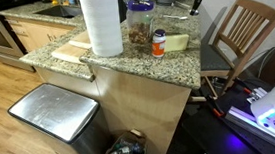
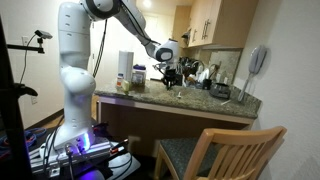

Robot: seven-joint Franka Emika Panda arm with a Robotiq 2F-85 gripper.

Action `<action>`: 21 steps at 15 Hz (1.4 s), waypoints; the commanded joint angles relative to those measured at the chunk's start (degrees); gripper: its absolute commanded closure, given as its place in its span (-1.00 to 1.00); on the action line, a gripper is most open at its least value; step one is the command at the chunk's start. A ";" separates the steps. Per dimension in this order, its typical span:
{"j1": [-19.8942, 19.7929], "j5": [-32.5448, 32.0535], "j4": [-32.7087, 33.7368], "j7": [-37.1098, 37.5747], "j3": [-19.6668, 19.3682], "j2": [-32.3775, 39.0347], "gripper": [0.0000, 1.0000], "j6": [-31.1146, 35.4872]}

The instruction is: Move the white spoon to the right, move the silver spoon to the right

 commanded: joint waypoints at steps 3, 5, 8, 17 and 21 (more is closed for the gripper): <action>1.33 -10.91 0.24 11.58 0.33 4.74 0.95 8.68; 2.80 -17.18 0.60 16.54 -0.08 6.08 0.95 12.52; 5.41 -29.14 2.69 25.63 -1.55 9.12 0.95 15.16; 18.70 -32.84 9.34 25.62 -15.99 18.06 0.95 13.51; 21.99 -31.61 9.00 25.67 -17.96 16.64 0.95 14.39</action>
